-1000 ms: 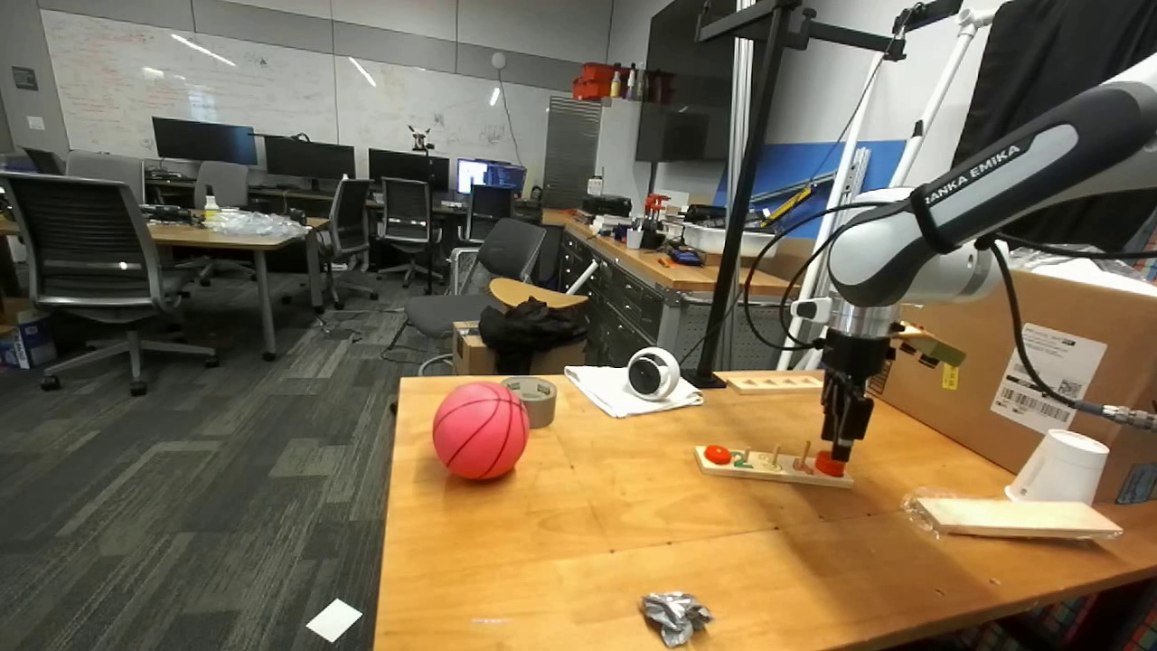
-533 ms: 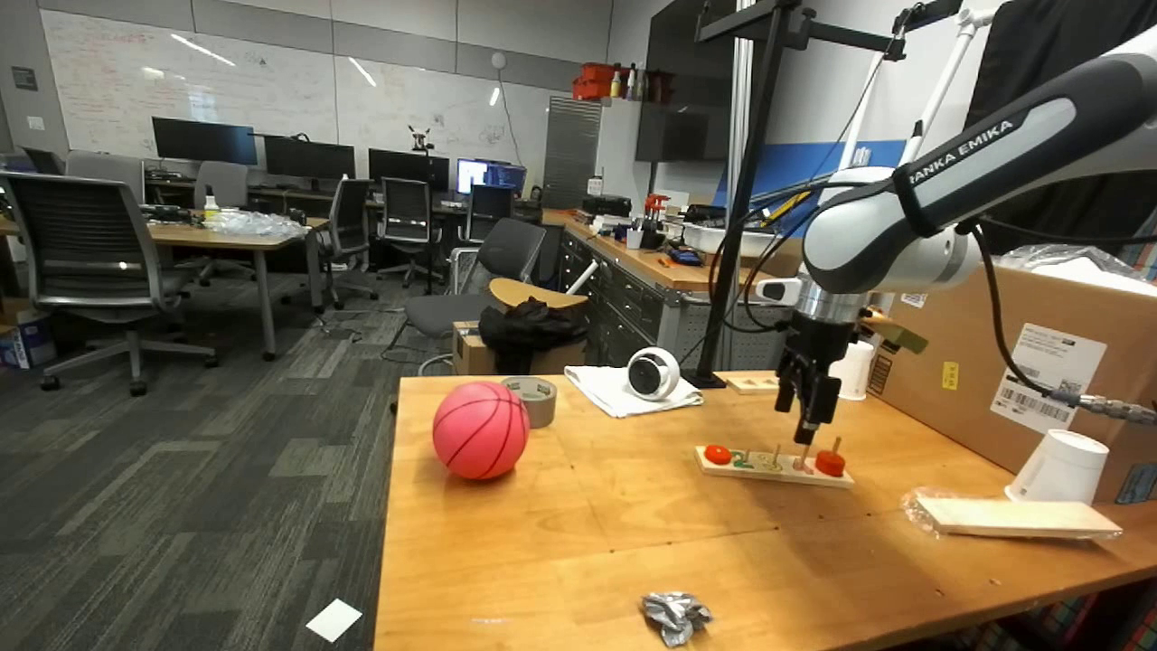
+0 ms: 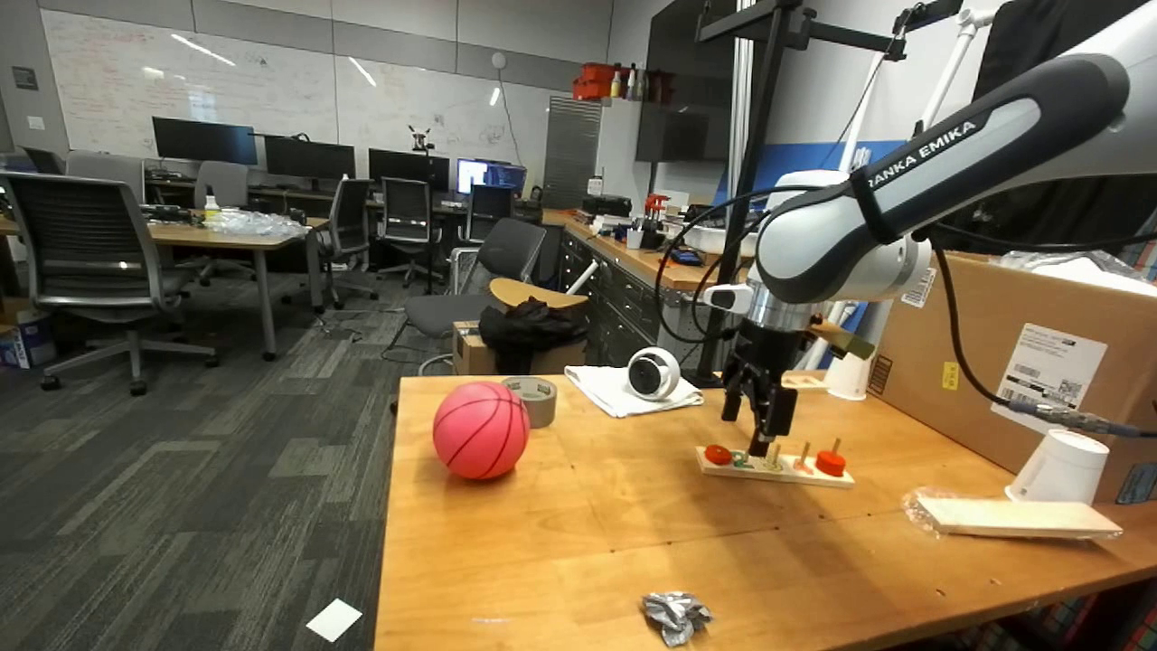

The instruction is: Move all the orange blocks one at a time to the first right position

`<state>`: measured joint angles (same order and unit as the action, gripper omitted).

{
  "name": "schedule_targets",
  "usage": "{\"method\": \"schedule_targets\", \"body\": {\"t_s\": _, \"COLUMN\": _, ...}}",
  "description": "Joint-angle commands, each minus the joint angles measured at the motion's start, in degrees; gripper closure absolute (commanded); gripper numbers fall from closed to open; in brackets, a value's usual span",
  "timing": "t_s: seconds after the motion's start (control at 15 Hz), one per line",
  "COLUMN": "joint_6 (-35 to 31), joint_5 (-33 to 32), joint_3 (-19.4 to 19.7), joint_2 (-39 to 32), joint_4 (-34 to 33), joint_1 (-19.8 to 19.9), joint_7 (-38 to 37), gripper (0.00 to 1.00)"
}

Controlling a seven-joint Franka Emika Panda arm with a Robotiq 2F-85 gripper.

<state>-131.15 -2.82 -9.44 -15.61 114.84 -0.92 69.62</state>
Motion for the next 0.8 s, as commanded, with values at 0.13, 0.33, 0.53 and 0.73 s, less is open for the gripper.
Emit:
{"method": "schedule_targets", "body": {"t_s": 0.13, "joint_6": 1.04, "joint_5": 0.87, "joint_3": -0.43, "joint_2": -4.31, "joint_4": -5.55, "joint_1": -0.52, "joint_7": 2.95, "gripper": 0.0}}
{"method": "schedule_targets", "body": {"t_s": 0.33, "joint_6": 1.62, "joint_5": 0.81, "joint_3": -0.44, "joint_2": -6.55, "joint_4": -7.98, "joint_1": -0.48, "joint_7": 3.06, "gripper": 0.0}}
{"method": "schedule_targets", "body": {"t_s": 0.53, "joint_6": 2.09, "joint_5": 0.71, "joint_3": -0.44, "joint_2": -8.31, "joint_4": -9.66, "joint_1": -0.33, "joint_7": 3.01, "gripper": 0.0}}
{"method": "schedule_targets", "body": {"t_s": 0.73, "joint_6": 2.3, "joint_5": 0.65, "joint_3": -0.44, "joint_2": -9.36, "joint_4": -10.6, "joint_1": -0.16, "joint_7": 2.91, "gripper": 0.0}}
